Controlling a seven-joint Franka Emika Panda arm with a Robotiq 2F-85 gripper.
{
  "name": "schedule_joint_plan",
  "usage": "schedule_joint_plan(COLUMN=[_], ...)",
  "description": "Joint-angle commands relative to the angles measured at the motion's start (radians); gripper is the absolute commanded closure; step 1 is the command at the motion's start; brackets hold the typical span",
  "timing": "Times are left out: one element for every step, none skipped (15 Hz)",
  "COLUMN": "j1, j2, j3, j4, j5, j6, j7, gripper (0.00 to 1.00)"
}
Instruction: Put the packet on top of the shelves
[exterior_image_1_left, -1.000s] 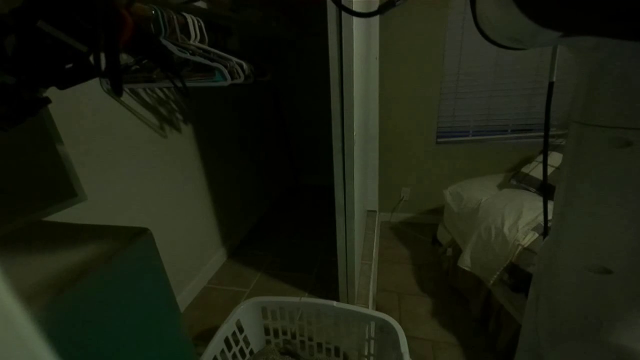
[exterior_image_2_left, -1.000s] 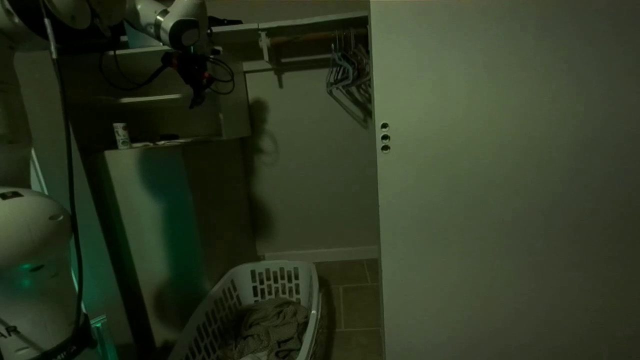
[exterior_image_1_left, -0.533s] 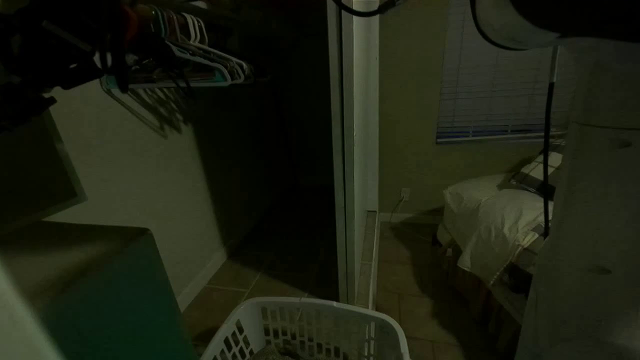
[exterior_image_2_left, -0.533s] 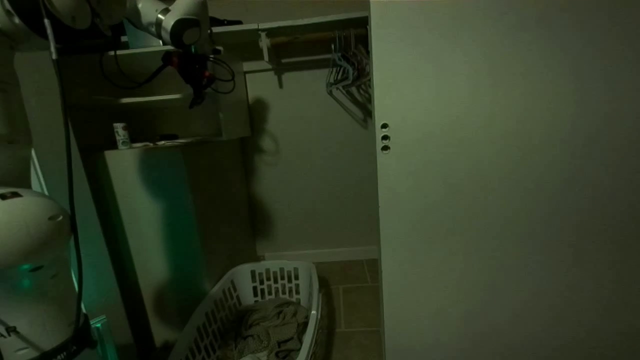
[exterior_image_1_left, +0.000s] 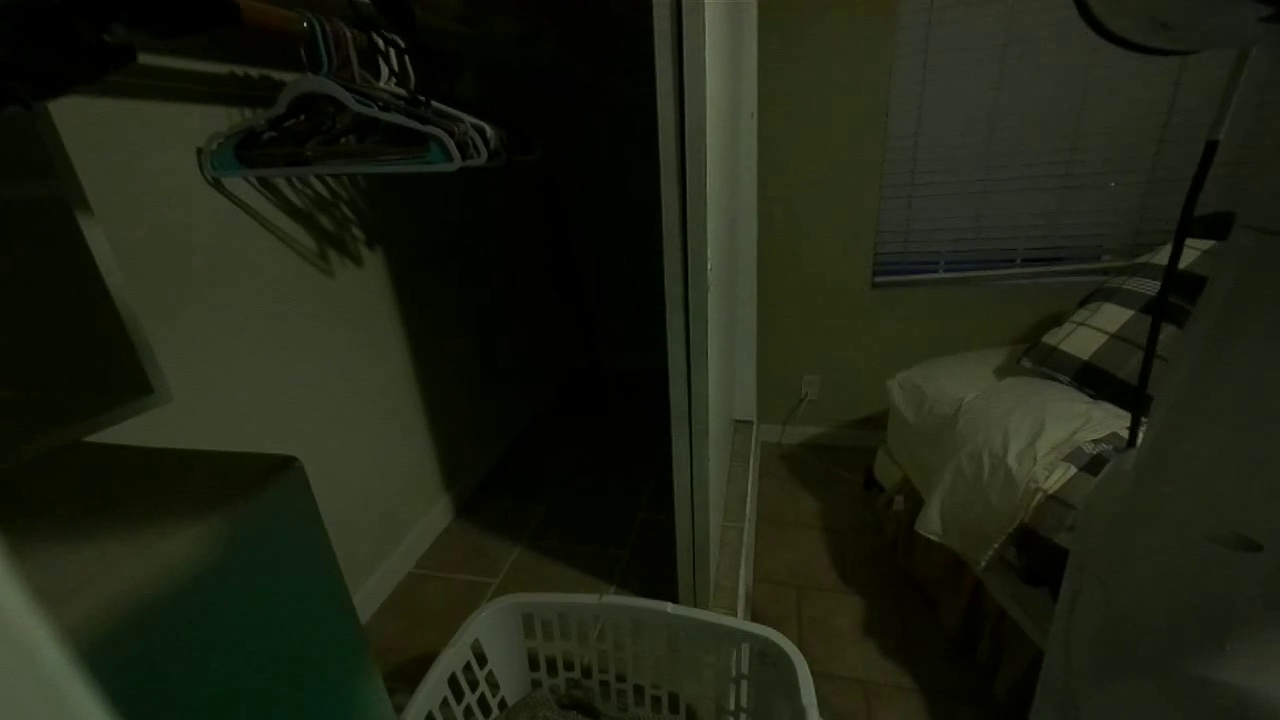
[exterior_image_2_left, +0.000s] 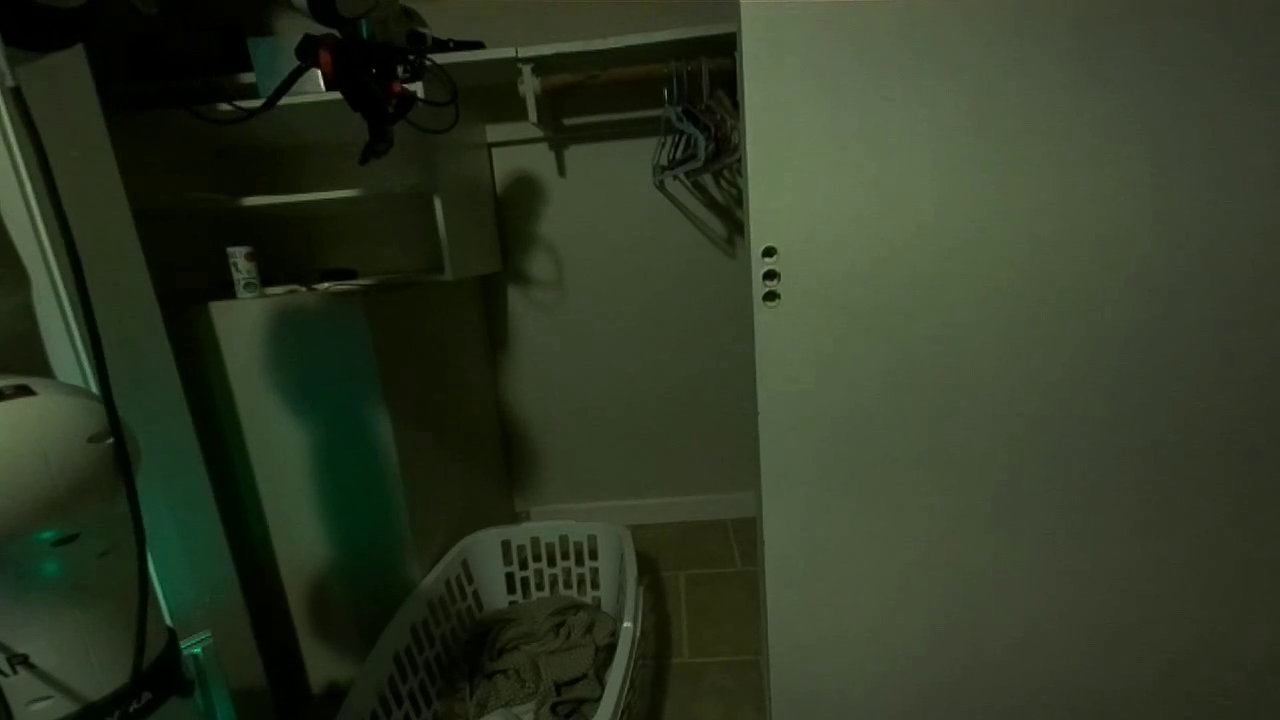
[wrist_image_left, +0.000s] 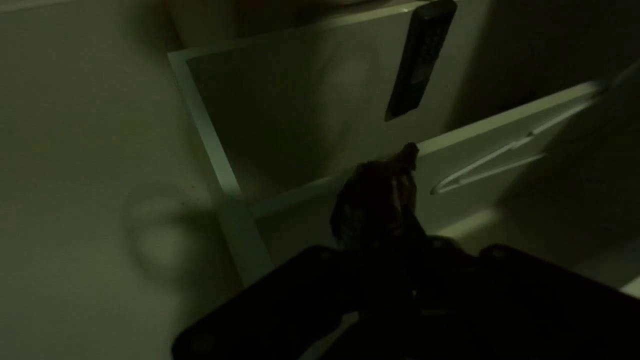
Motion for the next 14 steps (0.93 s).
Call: schedule_joint_plan(j1=[-0.005,-0.006,-0.005,-0.005,-0.003,-0.002,-0.002,-0.003,-0.002,-0.002,-0.002,-0.001,0.001,0.003], j2=[-0.029,-0.034,-0.037,-0.038,-0.038,-0.037,-0.035,-0.033,-0.029,-0.025,-0.018,-0.007,0.003,0.020], j3=[-0.033,-0.041,-0.048,-0.055,-0.060,-0.064,-0.067,-0.068,-0.068,-0.065,-0.060,-0.050,-0.043,-0.033], j4=[0.011,0.013,0.016,0.020,0.023,0.030,0.036,0.044,0.054,0.064,0.078,0.097,0.112,0.133], j5=[0.126,0.152,0.183,0.213,0.252,0.285,0.318,0.350,0.380,0.403,0.411,0.408,0.411,0.400], j6=[-0.010,-0.012,-0.015,-0.015,-0.017,-0.022,-0.029,-0.035,-0.043,-0.047,-0.051,-0.041,-0.033,-0.022], j7=[-0.081,-0.098,-0.120,-0.141,-0.168,-0.191,-0.215,-0.238,-0.259,-0.276,-0.281,-0.282,-0.286,-0.279], gripper=[0.91,0.91,0.91,0.91,0.92,0.92,0.92,0.92,0.91,0.91,0.92,0.91,0.92,0.92])
